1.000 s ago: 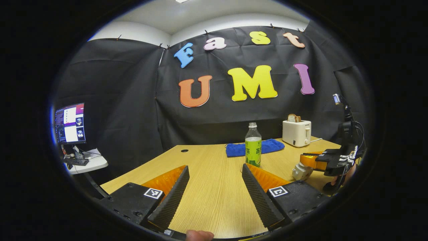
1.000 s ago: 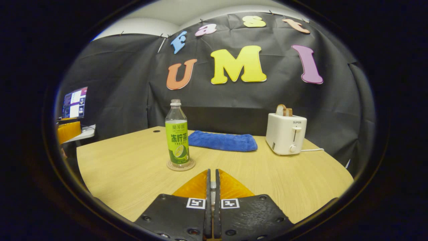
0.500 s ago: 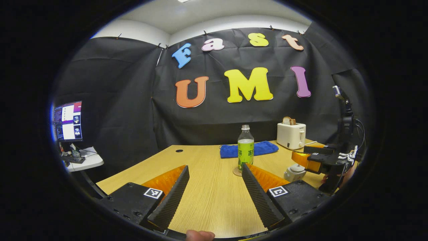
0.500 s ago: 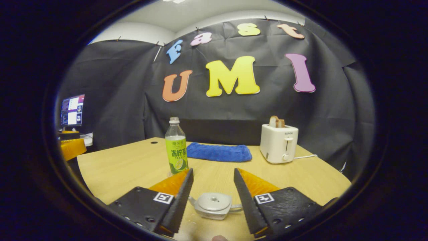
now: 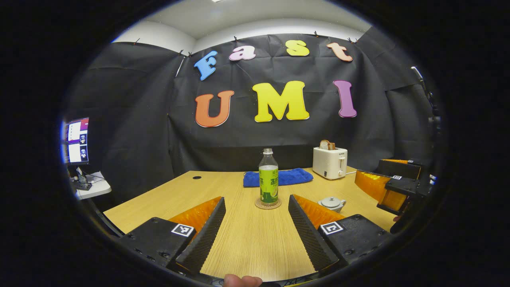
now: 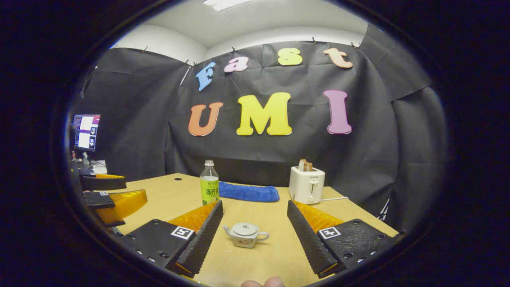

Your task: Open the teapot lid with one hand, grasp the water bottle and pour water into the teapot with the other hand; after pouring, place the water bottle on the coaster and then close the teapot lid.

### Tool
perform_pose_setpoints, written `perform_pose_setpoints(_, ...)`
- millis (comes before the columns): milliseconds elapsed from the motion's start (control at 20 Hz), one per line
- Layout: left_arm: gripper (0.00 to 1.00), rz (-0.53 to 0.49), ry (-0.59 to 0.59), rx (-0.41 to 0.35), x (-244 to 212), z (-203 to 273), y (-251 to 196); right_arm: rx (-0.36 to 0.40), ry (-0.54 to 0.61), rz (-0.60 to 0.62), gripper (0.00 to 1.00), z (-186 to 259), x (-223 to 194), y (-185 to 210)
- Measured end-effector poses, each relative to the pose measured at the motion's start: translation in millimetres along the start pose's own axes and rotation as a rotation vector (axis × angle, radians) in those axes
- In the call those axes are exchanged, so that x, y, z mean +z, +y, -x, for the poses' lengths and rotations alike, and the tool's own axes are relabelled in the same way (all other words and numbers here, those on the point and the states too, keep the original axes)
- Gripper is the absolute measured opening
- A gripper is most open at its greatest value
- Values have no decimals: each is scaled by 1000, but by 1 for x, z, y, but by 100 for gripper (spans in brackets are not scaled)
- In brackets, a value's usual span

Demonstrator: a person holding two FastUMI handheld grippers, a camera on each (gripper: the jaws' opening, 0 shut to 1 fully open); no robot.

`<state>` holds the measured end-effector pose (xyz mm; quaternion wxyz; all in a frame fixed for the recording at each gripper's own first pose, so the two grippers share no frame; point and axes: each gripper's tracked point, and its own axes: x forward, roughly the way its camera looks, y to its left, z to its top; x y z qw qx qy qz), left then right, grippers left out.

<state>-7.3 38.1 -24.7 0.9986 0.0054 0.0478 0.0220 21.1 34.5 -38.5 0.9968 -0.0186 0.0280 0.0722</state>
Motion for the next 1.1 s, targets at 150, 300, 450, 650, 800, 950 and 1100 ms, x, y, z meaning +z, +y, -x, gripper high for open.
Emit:
perform_pose_setpoints(150,99,22,-12,-16,3,2,-11,-25,-34,4,97,22,10,1)
perform_pose_setpoints(300,99,27,-24,-19,4,0,-14,-54,-42,36,97,29,12,3)
perform_pose_setpoints(450,99,37,-19,-19,3,1,-12,-65,-46,43,98,30,15,5)
perform_pose_setpoints(650,99,46,-47,-30,11,3,-10,-82,-37,28,98,26,9,4)
perform_pose_setpoints(800,99,40,-58,-20,13,3,-7,-99,-35,25,98,25,8,5)
perform_pose_setpoints(950,99,52,-51,-19,10,2,-4,-113,-48,32,98,25,13,6)
perform_pose_setpoints(1100,99,32,-60,-5,13,3,0,-111,-40,35,98,22,8,9)
